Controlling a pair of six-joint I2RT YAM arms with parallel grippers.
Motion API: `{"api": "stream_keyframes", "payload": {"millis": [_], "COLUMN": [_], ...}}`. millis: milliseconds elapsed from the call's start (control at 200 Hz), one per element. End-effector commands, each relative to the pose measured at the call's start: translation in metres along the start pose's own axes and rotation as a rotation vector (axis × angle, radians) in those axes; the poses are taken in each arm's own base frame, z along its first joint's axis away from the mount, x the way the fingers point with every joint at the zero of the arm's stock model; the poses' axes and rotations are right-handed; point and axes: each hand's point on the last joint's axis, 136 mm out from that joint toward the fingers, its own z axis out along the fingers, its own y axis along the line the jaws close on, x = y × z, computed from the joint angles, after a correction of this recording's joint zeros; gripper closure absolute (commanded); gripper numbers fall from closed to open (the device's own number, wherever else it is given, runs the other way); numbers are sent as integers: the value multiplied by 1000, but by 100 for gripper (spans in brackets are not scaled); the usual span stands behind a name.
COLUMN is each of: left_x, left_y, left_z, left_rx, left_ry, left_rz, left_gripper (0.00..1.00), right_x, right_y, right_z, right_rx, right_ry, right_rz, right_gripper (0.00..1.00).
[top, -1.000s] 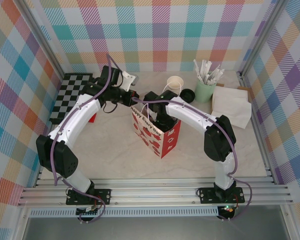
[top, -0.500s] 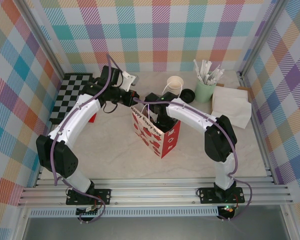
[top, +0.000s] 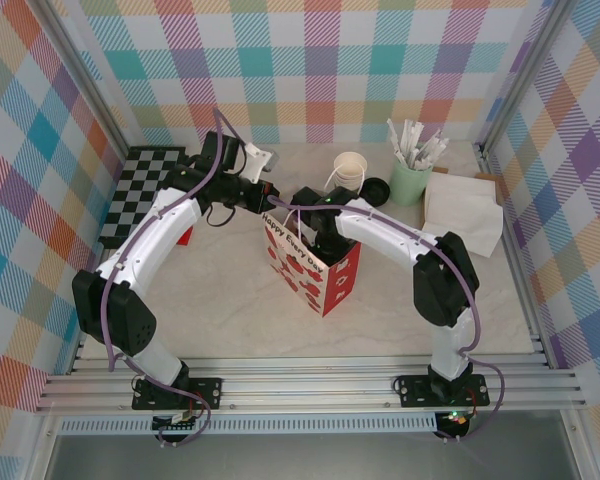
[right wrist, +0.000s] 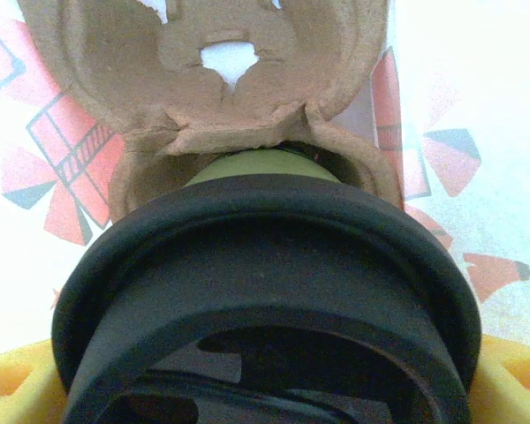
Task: Pack the takeout coffee
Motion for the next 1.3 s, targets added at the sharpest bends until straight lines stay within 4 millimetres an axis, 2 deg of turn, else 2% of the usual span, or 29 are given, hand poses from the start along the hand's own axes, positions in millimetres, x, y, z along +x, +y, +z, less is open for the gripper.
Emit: {"api": "stream_keyframes", "payload": {"millis": [0, 460, 645, 780, 980, 1295], "left_x": [8, 9, 8, 8, 9, 9], "left_y": [-3, -5, -8, -8, -8, -9], "left_z": [4, 5, 5, 4, 5, 3], "left_rx": [29, 45, 56, 58, 59, 58], "left_ry": [47, 47, 46, 45, 47, 44], "left_rz": [-11, -8, -6, -5, -6, -2], "left_gripper": [100, 100, 100, 100, 100, 100], "right_x": [4, 4, 5, 6, 17, 28], "right_y": [-10, -9, -6, -11, -16, -23], "right_z": [42, 44, 52, 61, 76, 85], "right_rx": [31, 26, 7, 37, 58, 94], "right_ry": [64, 59, 72, 92, 162, 215], "right_rz": [6, 4, -1, 2, 9, 4], "right_gripper": [41, 42, 42, 42, 42, 41]}}
